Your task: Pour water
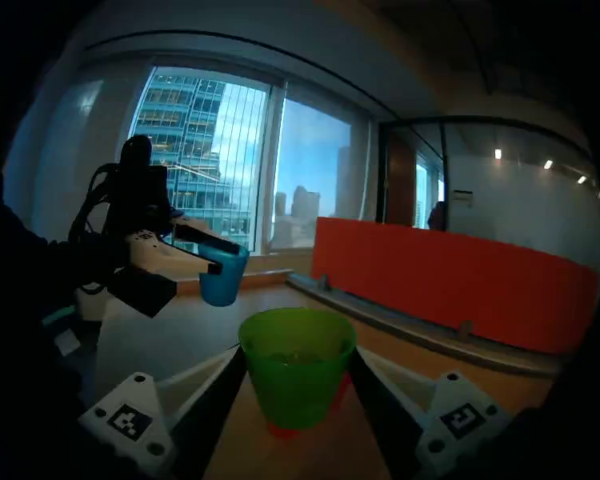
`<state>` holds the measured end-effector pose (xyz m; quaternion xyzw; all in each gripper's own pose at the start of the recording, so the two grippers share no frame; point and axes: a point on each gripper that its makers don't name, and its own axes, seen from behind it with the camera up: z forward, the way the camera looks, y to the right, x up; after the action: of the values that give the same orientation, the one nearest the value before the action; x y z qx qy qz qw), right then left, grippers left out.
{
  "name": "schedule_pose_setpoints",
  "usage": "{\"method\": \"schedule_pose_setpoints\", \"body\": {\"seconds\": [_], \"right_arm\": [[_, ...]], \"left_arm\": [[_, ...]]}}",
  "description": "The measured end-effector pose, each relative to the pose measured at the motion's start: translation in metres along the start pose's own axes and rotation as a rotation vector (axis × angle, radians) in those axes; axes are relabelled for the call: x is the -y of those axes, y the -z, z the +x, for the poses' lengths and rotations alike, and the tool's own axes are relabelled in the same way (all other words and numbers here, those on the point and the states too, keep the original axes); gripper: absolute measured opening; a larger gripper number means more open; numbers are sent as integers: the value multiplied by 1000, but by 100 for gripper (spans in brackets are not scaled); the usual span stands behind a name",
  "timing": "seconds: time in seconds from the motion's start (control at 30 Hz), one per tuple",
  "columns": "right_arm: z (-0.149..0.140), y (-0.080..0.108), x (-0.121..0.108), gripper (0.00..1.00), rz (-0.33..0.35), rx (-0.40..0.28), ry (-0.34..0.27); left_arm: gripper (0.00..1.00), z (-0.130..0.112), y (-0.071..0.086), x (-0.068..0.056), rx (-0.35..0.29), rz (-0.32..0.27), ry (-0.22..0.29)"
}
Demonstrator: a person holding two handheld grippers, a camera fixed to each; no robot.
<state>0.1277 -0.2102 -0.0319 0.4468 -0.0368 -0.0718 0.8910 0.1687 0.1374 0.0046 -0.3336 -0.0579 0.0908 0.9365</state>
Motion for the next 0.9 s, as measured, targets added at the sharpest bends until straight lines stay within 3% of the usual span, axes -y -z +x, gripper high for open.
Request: {"method": "schedule_pose_setpoints", "body": {"seconds": [0.3,0.9], "right_arm": [[-18,-3,1,89,15,62,-2],[-76,-5,-9,89,38,231,14]], "left_arm": [[89,-36,-11,-2,96,-15,-18],[89,-125,-21,-27,330,-102,-71]]}}
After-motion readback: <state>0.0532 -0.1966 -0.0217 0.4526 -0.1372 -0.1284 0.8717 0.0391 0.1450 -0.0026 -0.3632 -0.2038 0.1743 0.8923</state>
